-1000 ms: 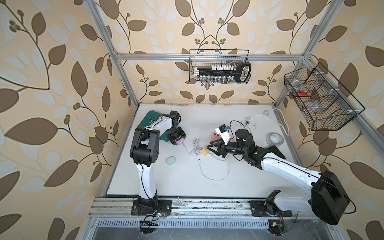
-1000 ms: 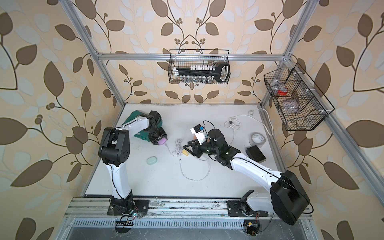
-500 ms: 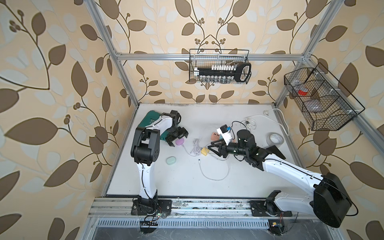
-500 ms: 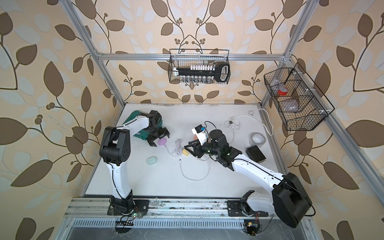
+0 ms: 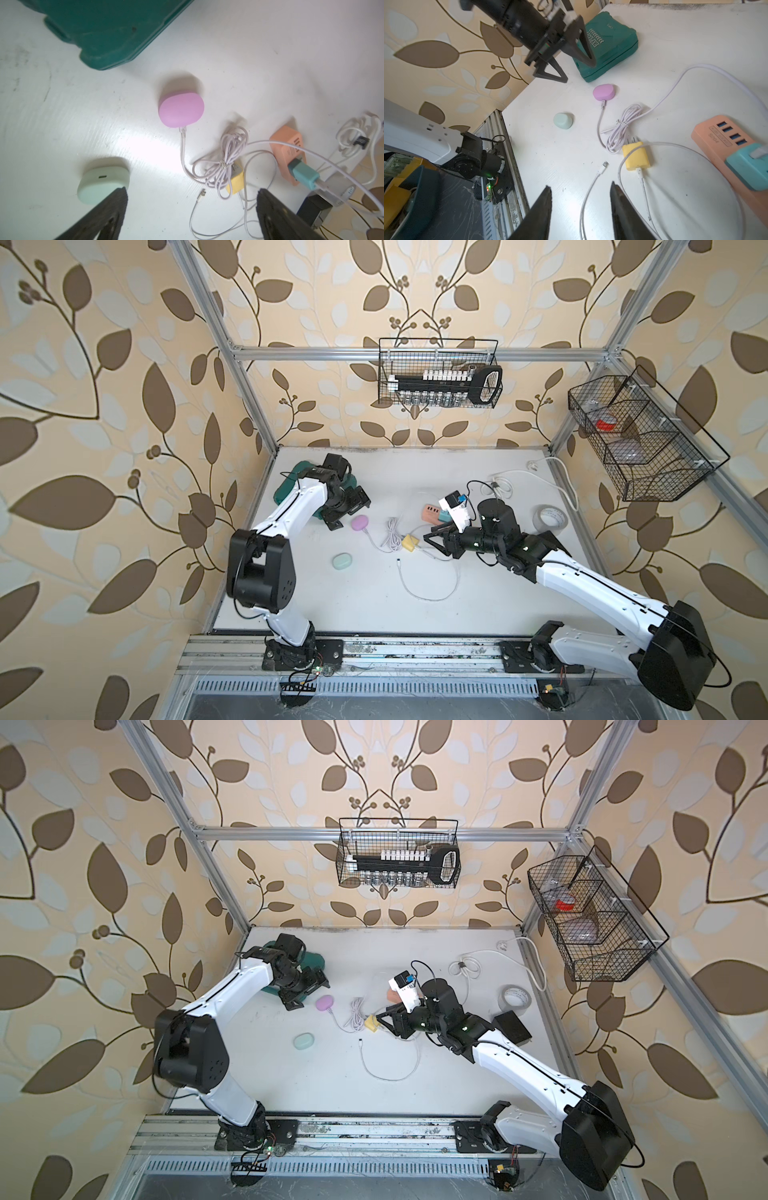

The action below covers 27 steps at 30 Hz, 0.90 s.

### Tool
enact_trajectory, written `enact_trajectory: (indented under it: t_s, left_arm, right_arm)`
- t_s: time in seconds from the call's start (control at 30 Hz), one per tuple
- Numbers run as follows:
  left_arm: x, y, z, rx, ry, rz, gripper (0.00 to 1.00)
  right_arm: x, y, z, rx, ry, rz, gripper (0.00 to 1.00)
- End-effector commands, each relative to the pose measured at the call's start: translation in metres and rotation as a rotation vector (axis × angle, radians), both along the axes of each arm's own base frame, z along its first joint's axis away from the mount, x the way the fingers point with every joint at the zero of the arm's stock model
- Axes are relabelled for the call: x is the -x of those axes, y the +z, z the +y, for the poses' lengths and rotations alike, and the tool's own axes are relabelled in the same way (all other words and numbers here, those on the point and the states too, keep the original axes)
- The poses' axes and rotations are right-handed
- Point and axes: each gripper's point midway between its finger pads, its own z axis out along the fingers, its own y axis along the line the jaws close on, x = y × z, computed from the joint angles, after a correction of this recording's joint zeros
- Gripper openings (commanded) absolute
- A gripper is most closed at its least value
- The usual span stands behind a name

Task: Charge the bluetooth headset
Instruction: Place the bluetooth headset at the center of the board, then pick up the plug from the center of the board.

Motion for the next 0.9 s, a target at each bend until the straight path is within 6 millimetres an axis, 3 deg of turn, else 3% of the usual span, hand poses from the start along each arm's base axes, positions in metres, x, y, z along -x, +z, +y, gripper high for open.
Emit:
enact_trajectory:
  t_s: [0.0,0.27,0.5,0.63,0.87]
  left_arm:
    - [0.024,0.017,-0.002,0.022,-0.034,-0.085,0.99]
    - [0.073,0.029,-0.010,0.148,-0.059,-0.179,0.99]
    - [0.101,0.037,-0.008,0.171,-0.078,-0.233,0.99]
    - [0.112,0.034,-0.007,0.179,-0.089,-0.240,0.99]
    - [0.123,0.024,-0.010,0.219,-0.082,-0.227,0.99]
  right_arm:
    - [0.012,-0.025,-0.003,0.137,0.019,0.033,0.48]
    - [0.016,-0.073,0.011,0.234,0.039,0.082,0.51]
    - [0.011,-0.108,0.026,0.322,0.065,0.106,0.53]
    - [-0.006,-0.118,0.023,0.389,0.007,0.087,0.54]
    - [-0.047,-0.118,0.023,0.449,-0.095,0.002,0.61]
